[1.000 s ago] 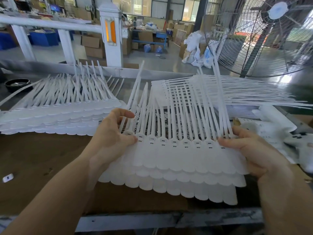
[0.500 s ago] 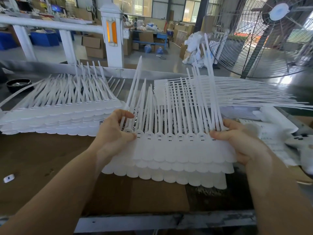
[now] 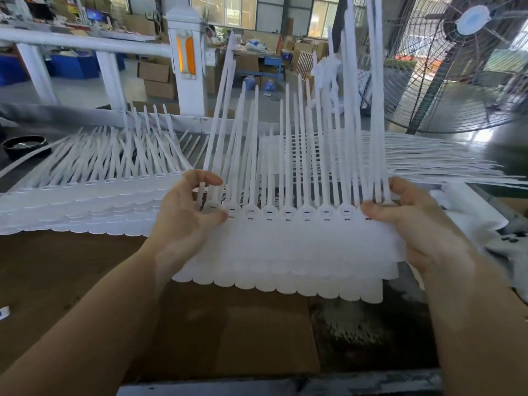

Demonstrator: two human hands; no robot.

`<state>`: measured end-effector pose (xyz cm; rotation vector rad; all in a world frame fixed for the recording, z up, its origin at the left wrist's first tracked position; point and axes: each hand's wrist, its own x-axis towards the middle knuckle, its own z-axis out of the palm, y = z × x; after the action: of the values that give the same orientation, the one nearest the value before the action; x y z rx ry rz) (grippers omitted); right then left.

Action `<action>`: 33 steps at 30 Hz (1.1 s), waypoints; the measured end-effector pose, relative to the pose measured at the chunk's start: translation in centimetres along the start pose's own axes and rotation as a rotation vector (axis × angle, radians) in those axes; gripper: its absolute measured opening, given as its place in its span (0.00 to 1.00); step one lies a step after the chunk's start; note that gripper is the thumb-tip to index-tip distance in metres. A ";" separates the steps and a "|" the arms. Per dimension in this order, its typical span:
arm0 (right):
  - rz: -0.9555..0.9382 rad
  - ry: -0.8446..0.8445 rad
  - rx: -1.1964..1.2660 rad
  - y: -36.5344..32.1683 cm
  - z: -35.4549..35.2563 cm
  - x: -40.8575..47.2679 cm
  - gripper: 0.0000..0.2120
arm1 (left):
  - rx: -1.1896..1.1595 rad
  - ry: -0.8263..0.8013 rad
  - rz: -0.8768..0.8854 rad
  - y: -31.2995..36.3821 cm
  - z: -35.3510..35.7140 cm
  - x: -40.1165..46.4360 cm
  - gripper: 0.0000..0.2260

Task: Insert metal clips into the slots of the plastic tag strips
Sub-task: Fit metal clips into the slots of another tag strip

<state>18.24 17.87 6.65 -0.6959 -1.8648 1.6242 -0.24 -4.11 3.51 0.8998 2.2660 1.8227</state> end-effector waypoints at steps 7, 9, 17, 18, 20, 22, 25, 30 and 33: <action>-0.008 -0.006 0.051 -1.3 -0.4 1.2 0.13 | 0.057 0.038 0.019 1.0 -0.3 1.1 0.15; 0.028 0.005 0.020 -0.8 -0.2 1.8 0.12 | 0.100 0.030 -0.017 0.9 -0.2 1.5 0.16; 0.265 -0.034 -0.113 2.8 0.3 3.5 0.10 | 0.210 -0.075 -0.178 -1.3 0.5 1.7 0.18; 0.290 -0.034 -0.112 3.1 0.3 3.5 0.09 | 0.218 -0.077 -0.182 -1.6 0.6 1.7 0.18; 0.328 -0.039 -0.109 3.5 0.4 3.6 0.08 | 0.235 -0.085 -0.189 -1.9 0.8 1.9 0.18; 0.352 -0.040 -0.124 3.8 0.5 3.5 0.07 | 0.268 -0.094 -0.192 -2.1 0.9 2.0 0.18; 0.357 -0.014 -0.203 4.0 0.6 3.4 0.07 | 0.320 -0.079 -0.186 -2.4 1.0 2.0 0.18; 0.246 0.023 -0.430 3.8 1.4 3.3 0.08 | 0.392 -0.077 -0.175 -3.0 1.3 1.8 0.18; 0.161 0.064 -0.573 3.6 1.9 3.3 0.14 | 0.423 -0.068 -0.179 -3.1 1.5 1.6 0.16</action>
<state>14.59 19.31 3.16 -1.1432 -2.2920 1.1287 -2.10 -2.35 0.65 0.7602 2.6380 1.2434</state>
